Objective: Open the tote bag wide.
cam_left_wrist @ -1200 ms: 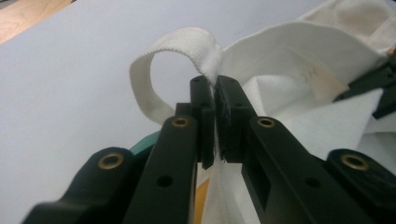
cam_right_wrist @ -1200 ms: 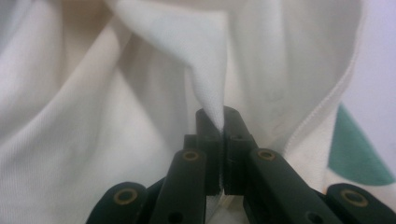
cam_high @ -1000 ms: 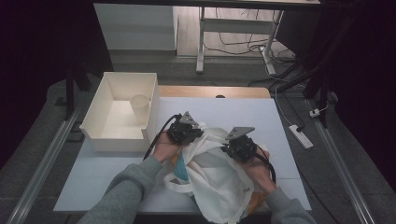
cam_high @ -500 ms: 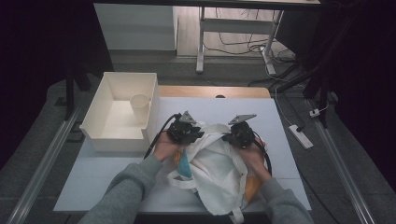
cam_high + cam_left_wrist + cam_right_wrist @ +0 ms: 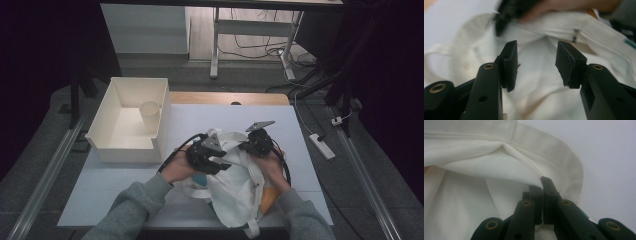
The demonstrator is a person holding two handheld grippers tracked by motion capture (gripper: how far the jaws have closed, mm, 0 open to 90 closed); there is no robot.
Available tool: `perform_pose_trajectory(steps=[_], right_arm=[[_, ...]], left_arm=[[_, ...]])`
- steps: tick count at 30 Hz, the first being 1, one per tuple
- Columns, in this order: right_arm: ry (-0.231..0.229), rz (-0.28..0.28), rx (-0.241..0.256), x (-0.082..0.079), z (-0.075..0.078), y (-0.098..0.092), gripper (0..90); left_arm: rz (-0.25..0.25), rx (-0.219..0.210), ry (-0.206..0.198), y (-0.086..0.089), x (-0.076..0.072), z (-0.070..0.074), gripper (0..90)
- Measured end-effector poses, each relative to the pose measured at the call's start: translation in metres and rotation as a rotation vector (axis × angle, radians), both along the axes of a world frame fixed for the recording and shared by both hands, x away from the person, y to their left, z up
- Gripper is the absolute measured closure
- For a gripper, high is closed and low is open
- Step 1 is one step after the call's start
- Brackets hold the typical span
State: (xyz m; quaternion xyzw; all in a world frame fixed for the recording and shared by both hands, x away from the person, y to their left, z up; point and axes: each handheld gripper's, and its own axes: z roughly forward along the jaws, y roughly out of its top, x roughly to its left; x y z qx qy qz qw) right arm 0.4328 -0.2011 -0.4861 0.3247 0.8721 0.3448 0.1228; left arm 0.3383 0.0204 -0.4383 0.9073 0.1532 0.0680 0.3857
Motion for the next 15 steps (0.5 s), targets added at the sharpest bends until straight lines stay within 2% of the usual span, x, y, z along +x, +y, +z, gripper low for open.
perform_pose_trajectory(steps=[3, 6, 12, 15], right_arm=[[-0.005, 0.001, -0.002, 0.001, 0.001, -0.001, 88.5], [-0.024, -0.013, -0.012, 0.002, 0.003, -0.003, 88.6], [-0.021, -0.033, -0.004, 0.011, 0.004, -0.011, 88.5], [-0.021, -0.044, 0.001, 0.014, 0.004, -0.014, 88.5]], left_arm=[[-0.034, 0.015, 0.043, -0.006, 0.000, -0.009, 51.9], [-0.084, 0.034, 0.063, -0.010, 0.001, -0.015, 52.2], [-0.172, 0.063, 0.092, -0.021, -0.004, -0.021, 52.2], [-0.202, 0.088, 0.093, -0.025, -0.008, -0.024, 52.2]])
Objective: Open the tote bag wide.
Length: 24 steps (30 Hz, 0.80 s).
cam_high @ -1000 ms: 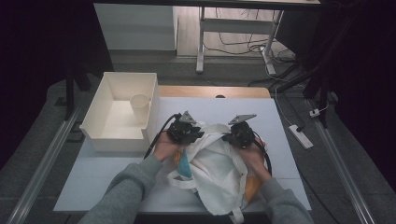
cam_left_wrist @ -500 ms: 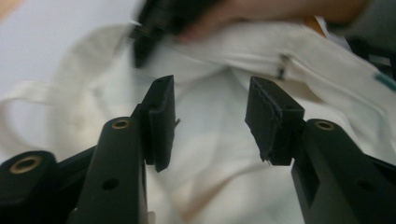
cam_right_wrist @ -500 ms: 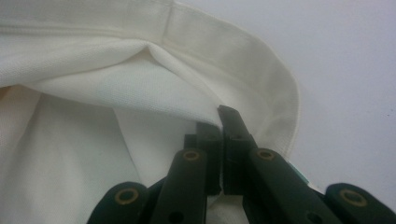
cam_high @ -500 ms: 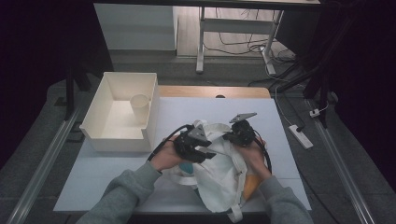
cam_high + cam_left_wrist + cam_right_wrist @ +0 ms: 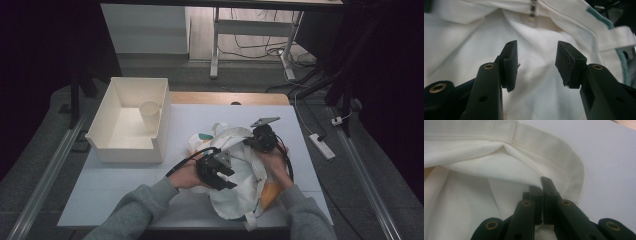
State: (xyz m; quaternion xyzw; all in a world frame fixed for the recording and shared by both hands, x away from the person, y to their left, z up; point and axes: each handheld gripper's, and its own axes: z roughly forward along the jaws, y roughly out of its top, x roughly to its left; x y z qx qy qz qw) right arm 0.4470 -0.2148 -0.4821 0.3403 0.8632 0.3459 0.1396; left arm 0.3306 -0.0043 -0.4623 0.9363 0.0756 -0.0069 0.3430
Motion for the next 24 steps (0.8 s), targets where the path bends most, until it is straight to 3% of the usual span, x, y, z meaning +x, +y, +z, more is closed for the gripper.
perform_pose_trajectory(steps=[8, 10, 12, 15, 20, 24], right_arm=[[0.009, -0.007, 0.013, 0.004, -0.001, -0.002, 88.5], [0.006, -0.013, 0.014, 0.004, 0.000, -0.002, 88.5], [0.007, -0.014, 0.018, 0.005, 0.000, -0.003, 88.5], [-0.002, -0.020, 0.022, 0.006, 0.003, -0.006, 88.6], [-0.042, -0.054, 0.036, 0.006, 0.017, -0.015, 88.6], [-0.047, -0.083, 0.050, 0.012, 0.022, -0.023, 88.7]], left_arm=[[-0.033, 0.112, -0.009, -0.017, -0.002, -0.020, 51.1], [-0.046, 0.146, -0.003, -0.021, -0.003, -0.026, 60.9], [-0.059, 0.163, 0.011, -0.022, -0.004, -0.032, 76.6], [-0.063, 0.161, 0.020, -0.021, -0.004, -0.033, 86.3], [-0.068, 0.167, -0.030, -0.019, -0.014, -0.027, 87.1], [-0.100, 0.120, -0.021, -0.015, -0.023, -0.018, 87.3]])
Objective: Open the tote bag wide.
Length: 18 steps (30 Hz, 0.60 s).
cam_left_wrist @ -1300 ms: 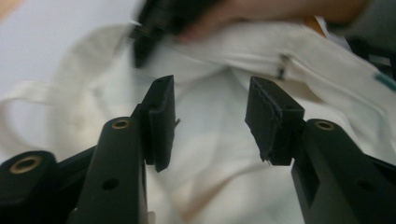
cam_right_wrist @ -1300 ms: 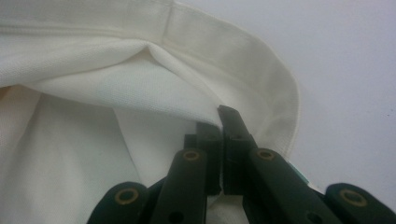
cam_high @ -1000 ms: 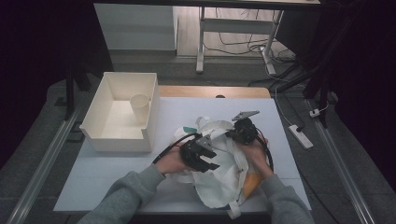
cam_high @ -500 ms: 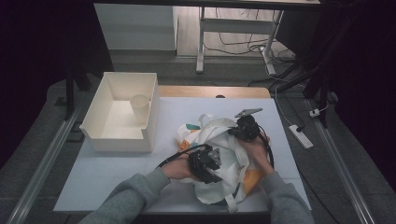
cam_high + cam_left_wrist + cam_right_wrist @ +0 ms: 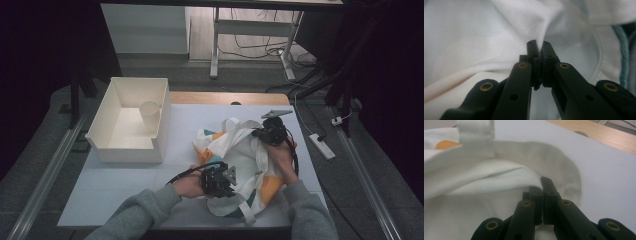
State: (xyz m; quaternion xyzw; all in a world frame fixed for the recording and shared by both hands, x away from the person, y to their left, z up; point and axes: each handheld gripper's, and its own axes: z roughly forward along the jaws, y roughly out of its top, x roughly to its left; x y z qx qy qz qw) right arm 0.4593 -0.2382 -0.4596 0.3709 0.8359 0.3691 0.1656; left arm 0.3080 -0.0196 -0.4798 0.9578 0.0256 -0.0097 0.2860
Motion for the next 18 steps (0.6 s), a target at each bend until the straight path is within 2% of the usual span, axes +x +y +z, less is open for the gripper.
perform_pose_trajectory(steps=[4, 6, 9, 12, 16, 18], right_arm=[[0.000, -0.020, -0.012, 0.007, -0.002, -0.004, 88.7], [0.007, -0.026, -0.010, 0.010, -0.006, -0.003, 88.7], [0.017, -0.027, -0.039, 0.013, -0.014, 0.001, 88.6], [0.030, -0.038, -0.047, 0.015, -0.021, 0.003, 88.6], [0.027, -0.041, -0.047, 0.012, -0.020, 0.004, 88.1], [0.019, -0.033, -0.054, 0.011, -0.019, 0.005, 87.3]], left_arm=[[-0.007, -0.007, -0.010, 0.003, -0.004, 0.004, 87.4], [-0.006, -0.007, 0.005, 0.005, -0.001, 0.003, 87.4], [0.000, -0.005, 0.036, 0.006, 0.004, -0.002, 87.1], [0.012, -0.005, 0.047, 0.006, 0.006, -0.005, 86.4], [0.018, -0.012, 0.045, 0.006, 0.006, -0.004, 84.4], [0.022, -0.025, 0.037, 0.006, 0.005, -0.003, 80.1]])
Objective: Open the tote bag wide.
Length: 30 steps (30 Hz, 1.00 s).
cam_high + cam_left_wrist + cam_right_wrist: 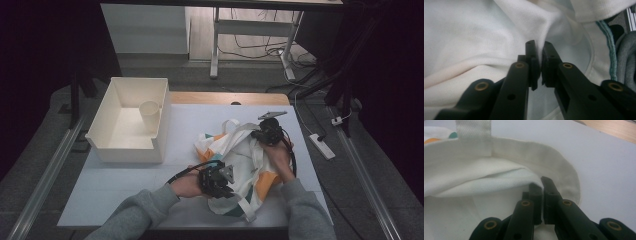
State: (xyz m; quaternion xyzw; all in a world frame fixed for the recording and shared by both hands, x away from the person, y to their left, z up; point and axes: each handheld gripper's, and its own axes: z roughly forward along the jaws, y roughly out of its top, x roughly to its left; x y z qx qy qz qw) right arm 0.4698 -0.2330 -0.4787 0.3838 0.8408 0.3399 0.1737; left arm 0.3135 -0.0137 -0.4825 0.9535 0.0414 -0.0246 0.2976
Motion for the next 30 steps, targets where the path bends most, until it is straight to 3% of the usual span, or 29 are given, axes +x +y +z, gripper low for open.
perform_pose_trajectory(steps=[5, 9, 11, 14, 17, 21, 24, 26, 30], right_arm=[[-0.018, 0.013, 0.007, -0.007, 0.005, 0.001, 76.3], [-0.027, 0.033, 0.068, -0.017, 0.015, -0.002, 66.1], [-0.038, 0.048, 0.078, -0.024, 0.019, -0.003, 61.2], [-0.050, 0.061, 0.096, -0.035, 0.026, -0.005, 54.8], [-0.040, 0.088, 0.138, -0.047, 0.033, -0.005, 52.4], [-0.061, 0.101, 0.124, -0.069, 0.042, -0.002, 49.3], [-0.084, 0.083, 0.070, -0.090, 0.047, 0.000, 47.2], [-0.092, 0.075, 0.064, -0.101, 0.050, -0.001, 47.0], [-0.078, 0.039, 0.035, -0.122, 0.051, -0.005, 45.8]], left_arm=[[0.087, -0.070, -0.053, 0.005, 0.001, 0.010, 53.4], [0.179, -0.171, -0.080, 0.018, 0.006, 0.026, 52.7], [0.240, -0.200, -0.102, 0.026, 0.009, 0.033, 51.8], [0.328, -0.210, -0.133, 0.033, 0.015, 0.037, 48.6], [0.388, -0.192, -0.163, 0.036, 0.021, 0.035, 46.3], [0.421, -0.186, -0.168, 0.037, 0.028, 0.031, 46.4], [0.428, -0.196, -0.192, 0.038, 0.025, 0.034, 46.6], [0.437, -0.205, -0.203, 0.042, 0.024, 0.039, 46.5], [0.477, -0.215, -0.210, 0.051, 0.028, 0.044, 46.6]])
